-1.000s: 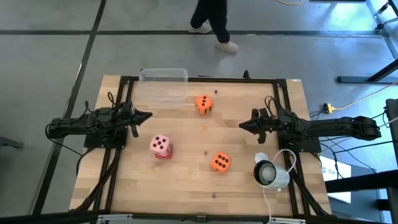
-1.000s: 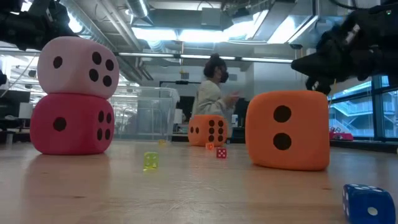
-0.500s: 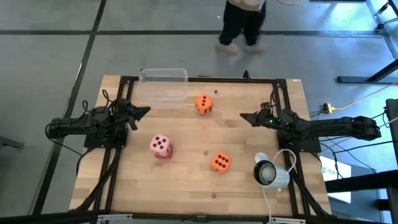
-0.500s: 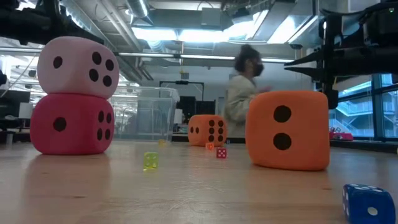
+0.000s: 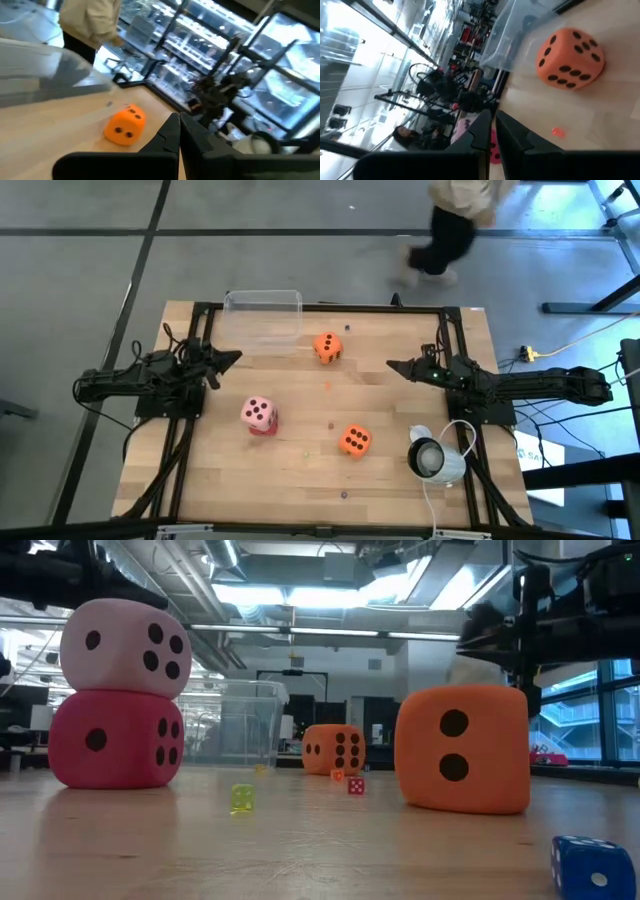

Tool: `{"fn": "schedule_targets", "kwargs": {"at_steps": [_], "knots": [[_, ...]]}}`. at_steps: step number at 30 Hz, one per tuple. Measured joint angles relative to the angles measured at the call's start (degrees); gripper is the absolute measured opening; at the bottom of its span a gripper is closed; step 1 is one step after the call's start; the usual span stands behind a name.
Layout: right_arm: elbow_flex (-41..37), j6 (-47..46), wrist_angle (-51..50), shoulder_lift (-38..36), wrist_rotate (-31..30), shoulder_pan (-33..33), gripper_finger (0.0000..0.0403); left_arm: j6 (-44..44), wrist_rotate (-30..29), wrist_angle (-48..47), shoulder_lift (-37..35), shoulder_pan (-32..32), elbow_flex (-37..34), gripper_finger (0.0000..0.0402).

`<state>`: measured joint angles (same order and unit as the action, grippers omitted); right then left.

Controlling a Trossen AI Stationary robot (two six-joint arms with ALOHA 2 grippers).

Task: Pick & Place Dice
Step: Put the large pink die into the transparent bin

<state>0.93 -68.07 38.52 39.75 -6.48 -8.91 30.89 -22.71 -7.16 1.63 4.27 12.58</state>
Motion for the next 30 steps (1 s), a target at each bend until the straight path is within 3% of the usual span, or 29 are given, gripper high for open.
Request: {"fn": "schedule_targets", "kwargs": {"at_steps": [2, 6, 9, 14, 18, 20, 23, 30], "knots": [[0.0, 1.8, 0.0, 0.0, 0.8, 0.0, 0.0027, -0.1, 3.5, 2.3, 0.9, 0.0, 0.0, 0.0001], [0.0, 5.5, -0.1, 0.1, 6.2, 0.1, 0.0027, -2.8, 16.0, 10.0, 4.4, 0.0, 0.3, 0.0007], [0.0, 5.1, -0.1, 0.1, 7.3, 0.5, 0.0027, -1.1, 19.3, 12.8, 9.3, -0.1, 4.4, 0.0017], [0.0, 8.9, -1.4, 0.1, 7.9, 0.6, 0.0027, -3.2, 25.3, 1.2, 21.4, -0.3, 18.7, 0.0046], [0.0, 7.1, -2.9, 0.1, 8.0, 0.7, 0.0027, -11.4, 30.0, -13.1, 32.9, -3.3, 33.2, 0.0061], [0.0, 7.1, -3.2, 0.1, 8.5, 0.7, 0.0027, -16.3, 29.0, -24.4, 38.4, -6.0, 40.9, 0.0062], [0.0, 7.0, -3.6, 0.1, 8.5, 0.8, 0.0027, -19.5, 22.8, -39.0, 44.8, -12.0, 49.8, 0.0060], [0.0, 6.1, -3.6, 0.1, 9.0, 0.8, 0.0027, -16.9, 10.2, -46.5, 53.9, -29.7, 57.8, 0.0043]]}}
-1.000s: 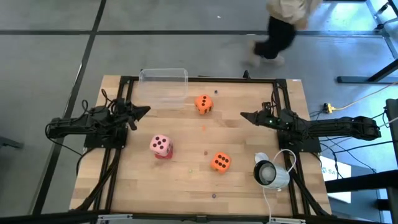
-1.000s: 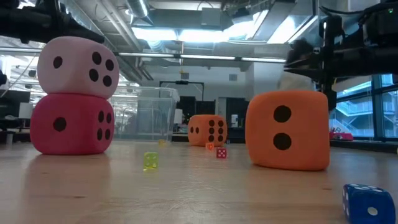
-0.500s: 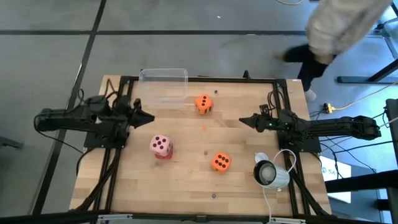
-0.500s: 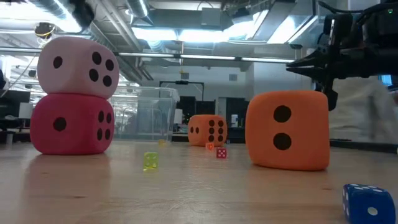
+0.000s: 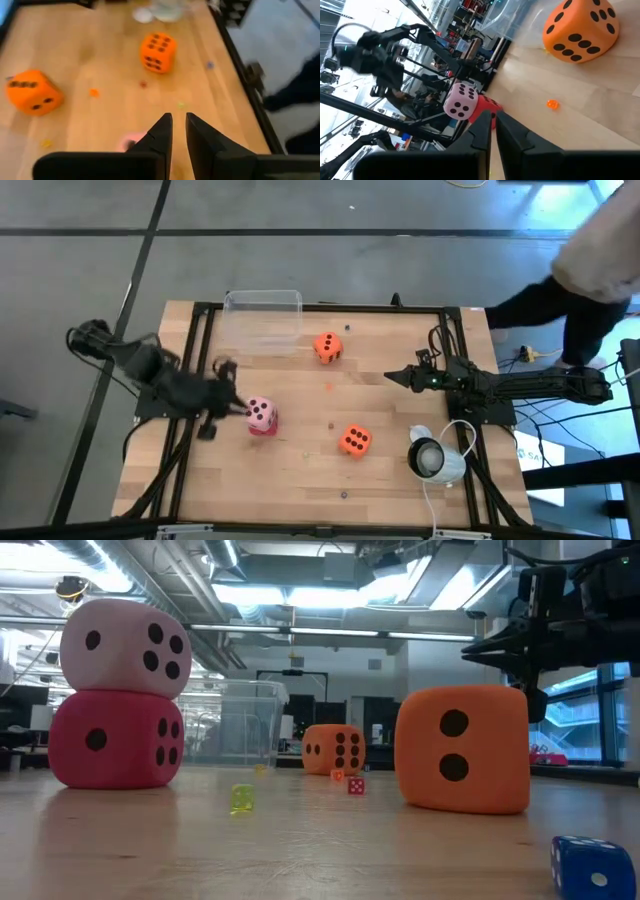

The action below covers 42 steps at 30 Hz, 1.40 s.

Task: Pick & Place Dice
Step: Put the large pink die into the transparent bin

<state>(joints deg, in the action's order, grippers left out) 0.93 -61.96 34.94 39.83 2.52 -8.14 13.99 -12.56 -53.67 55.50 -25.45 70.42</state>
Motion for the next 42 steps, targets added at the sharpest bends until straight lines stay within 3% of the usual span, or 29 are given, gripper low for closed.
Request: {"fn": "schedule_targets", "kwargs": {"at_steps": [5, 11, 20, 25, 36, 42], "knots": [[0.0, 1.2, -0.4, 0.0, -1.2, 0.0, 0.0027, 7.4, -5.1, -3.6, 4.9, -7.2, 0.4, 0.0043], [0.0, 2.9, -0.6, 0.0, -1.8, 0.0, 0.0027, 14.2, -1.4, -3.8, 9.6, -7.9, 0.4, 0.0095], [0.0, 2.9, -2.0, 0.0, -1.4, 0.0, 0.0027, 9.1, -2.7, -3.8, 13.1, -7.9, 0.4, 0.0207], [0.0, 2.9, -2.9, 0.0, -1.4, 0.0, 0.0027, 7.8, -4.0, -4.0, 14.0, -6.2, 0.4, 0.0246], [0.0, 3.2, -2.9, 0.0, 0.1, 0.0, 0.0027, 7.1, -4.2, -7.3, 13.8, -1.2, 0.2, 0.0265], [0.0, 5.7, -2.9, 0.0, 0.0, 0.0, 0.0027, 6.3, -8.7, -10.8, 13.8, -0.5, 0.2, 0.0265]]}}
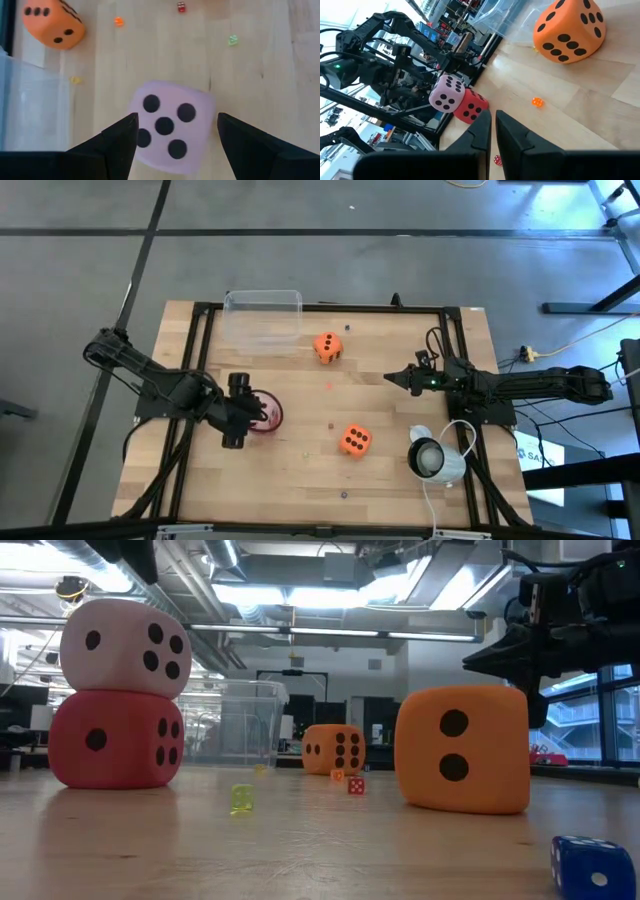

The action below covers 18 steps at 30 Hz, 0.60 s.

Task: Pick & Place Dice
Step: Put the large pink die into the transparent bin

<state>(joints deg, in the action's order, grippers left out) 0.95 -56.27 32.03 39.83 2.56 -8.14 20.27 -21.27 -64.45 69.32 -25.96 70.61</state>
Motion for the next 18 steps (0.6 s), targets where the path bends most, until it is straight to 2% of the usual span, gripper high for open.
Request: {"fn": "schedule_targets", "kwargs": {"at_steps": [5, 10, 18], "knots": [[0.0, 0.1, 0.0, 0.0, 0.0, 0.0, 0.0027, -0.6, -1.0, 0.6, 0.2, -1.0, 0.0, 0.0265], [0.0, 0.2, 0.0, 0.0, -0.2, 0.0, 0.0027, -0.8, 1.2, 0.0, 2.7, -2.3, 0.0, 0.0265], [0.0, 8.0, 0.0, 0.0, -0.2, 0.0, 0.0027, -3.4, -1.7, -0.1, 7.4, -2.9, 0.0, 0.0265]]}}
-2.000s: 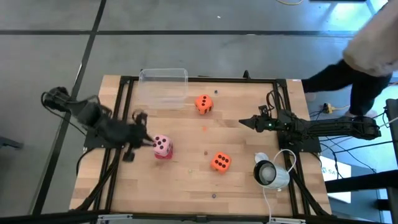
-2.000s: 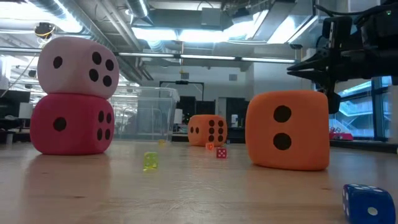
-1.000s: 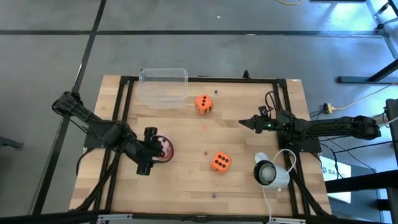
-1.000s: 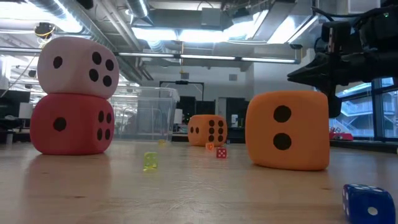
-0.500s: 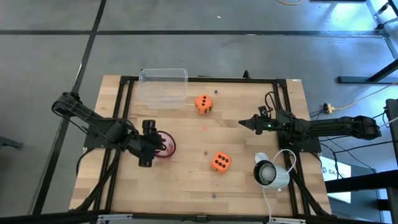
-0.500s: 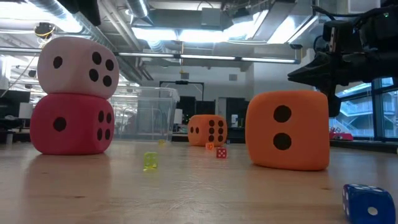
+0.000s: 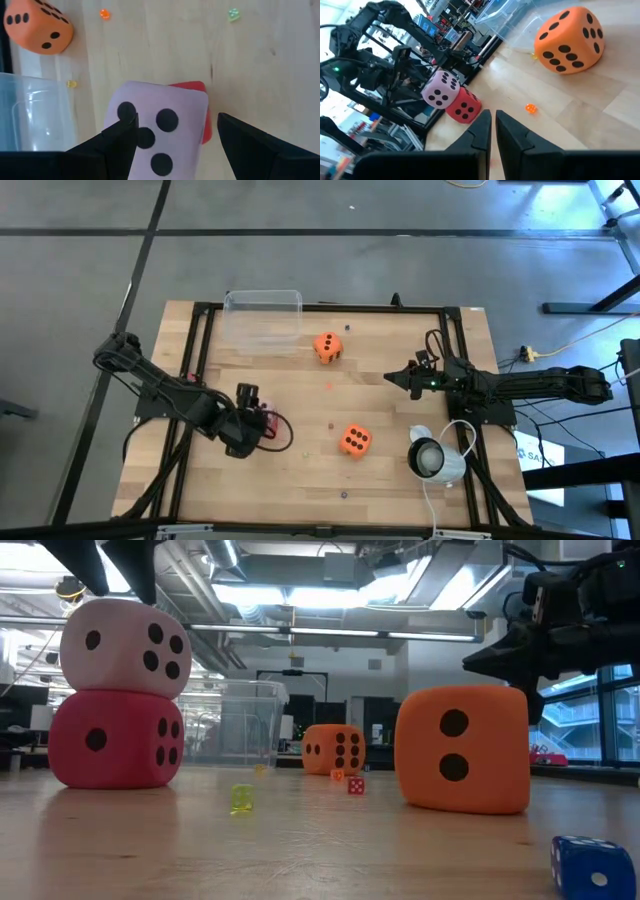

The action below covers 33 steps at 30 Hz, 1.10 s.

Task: Pick & Place Dice
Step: Put the large pink die into the transparent bin

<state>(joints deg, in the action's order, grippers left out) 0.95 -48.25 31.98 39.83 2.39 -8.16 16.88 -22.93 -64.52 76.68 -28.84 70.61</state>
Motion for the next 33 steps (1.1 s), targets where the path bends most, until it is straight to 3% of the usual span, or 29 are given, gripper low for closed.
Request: {"fn": "schedule_targets", "kwargs": {"at_steps": [6, 24, 33], "knots": [[0.0, 5.3, -0.2, 0.0, 0.0, 0.0, 0.0027, 0.2, -0.6, -0.6, 0.5, 0.0, 0.0, 0.0265], [0.0, 5.1, -0.3, 0.0, 2.0, 0.0, 0.0027, 4.4, 1.1, -1.9, 2.9, -0.3, 0.1, 0.0265], [0.0, 2.9, -0.3, 0.0, 2.6, 0.0, 0.0027, 5.3, -2.4, -4.1, 5.5, -0.4, 0.2, 0.0265]]}}
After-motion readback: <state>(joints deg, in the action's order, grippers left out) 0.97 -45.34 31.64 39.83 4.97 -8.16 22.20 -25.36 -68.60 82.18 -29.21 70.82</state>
